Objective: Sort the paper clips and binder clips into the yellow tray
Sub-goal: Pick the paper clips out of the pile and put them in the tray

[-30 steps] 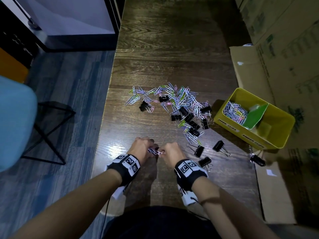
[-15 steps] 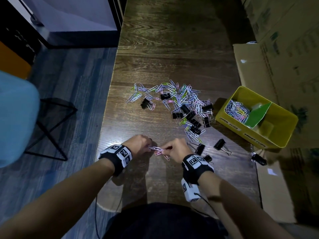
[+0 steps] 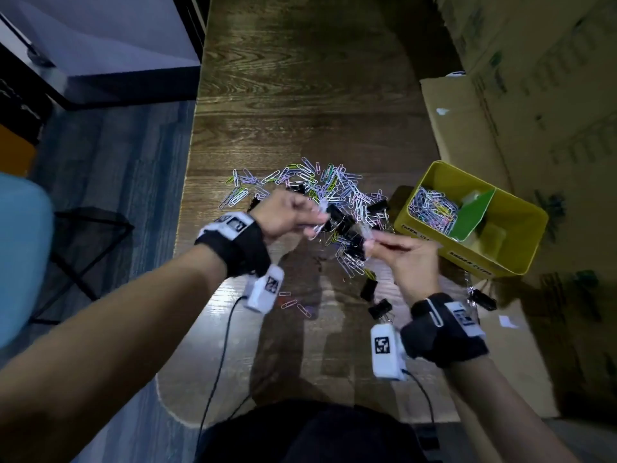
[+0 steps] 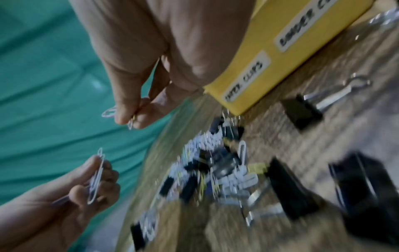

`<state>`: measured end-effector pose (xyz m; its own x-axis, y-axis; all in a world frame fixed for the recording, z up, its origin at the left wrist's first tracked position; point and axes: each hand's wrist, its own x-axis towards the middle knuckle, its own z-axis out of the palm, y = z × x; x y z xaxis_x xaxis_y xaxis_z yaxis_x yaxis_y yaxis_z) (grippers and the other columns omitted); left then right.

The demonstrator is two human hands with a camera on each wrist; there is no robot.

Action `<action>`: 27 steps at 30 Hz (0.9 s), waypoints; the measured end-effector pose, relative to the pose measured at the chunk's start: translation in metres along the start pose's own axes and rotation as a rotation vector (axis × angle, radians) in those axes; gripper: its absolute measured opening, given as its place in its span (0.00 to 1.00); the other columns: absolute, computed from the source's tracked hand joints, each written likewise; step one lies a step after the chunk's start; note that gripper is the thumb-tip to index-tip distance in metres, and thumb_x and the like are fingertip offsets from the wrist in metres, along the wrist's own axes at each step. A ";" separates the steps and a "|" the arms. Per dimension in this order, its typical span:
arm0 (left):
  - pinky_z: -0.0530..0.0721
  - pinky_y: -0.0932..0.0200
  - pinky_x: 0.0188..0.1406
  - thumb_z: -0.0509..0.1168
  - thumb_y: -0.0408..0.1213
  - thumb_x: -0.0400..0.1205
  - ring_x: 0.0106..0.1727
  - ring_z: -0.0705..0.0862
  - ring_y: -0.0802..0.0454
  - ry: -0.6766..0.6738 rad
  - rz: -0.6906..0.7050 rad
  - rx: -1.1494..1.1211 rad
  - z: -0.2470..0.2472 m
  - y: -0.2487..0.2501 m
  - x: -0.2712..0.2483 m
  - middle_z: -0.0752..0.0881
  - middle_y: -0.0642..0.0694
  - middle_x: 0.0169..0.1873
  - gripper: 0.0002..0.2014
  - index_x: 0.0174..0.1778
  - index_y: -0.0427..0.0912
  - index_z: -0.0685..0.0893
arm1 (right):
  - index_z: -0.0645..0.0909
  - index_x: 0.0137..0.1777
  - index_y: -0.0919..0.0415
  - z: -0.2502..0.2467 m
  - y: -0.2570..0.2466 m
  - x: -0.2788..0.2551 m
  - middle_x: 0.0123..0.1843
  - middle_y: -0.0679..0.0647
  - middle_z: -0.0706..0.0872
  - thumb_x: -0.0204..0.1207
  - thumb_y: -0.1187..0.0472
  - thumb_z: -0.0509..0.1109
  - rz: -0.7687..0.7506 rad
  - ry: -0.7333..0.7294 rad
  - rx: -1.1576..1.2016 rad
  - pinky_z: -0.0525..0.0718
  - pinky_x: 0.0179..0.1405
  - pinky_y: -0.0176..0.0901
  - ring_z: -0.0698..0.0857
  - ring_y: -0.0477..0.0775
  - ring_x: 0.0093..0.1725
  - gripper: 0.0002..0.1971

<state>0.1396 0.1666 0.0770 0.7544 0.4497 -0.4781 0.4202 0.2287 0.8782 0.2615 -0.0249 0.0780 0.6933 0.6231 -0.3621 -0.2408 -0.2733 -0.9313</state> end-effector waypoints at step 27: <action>0.86 0.60 0.27 0.66 0.34 0.81 0.31 0.87 0.51 0.085 -0.005 0.010 0.073 0.017 0.050 0.87 0.40 0.39 0.08 0.48 0.32 0.84 | 0.82 0.65 0.62 -0.076 -0.016 0.111 0.59 0.59 0.86 0.74 0.56 0.75 0.018 0.309 -0.820 0.79 0.60 0.42 0.84 0.55 0.53 0.21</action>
<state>0.2215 0.1299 0.0673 0.7073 0.5201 -0.4788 0.4290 0.2226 0.8755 0.3940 -0.0067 0.0560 0.8758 0.4195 -0.2386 0.2283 -0.7957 -0.5610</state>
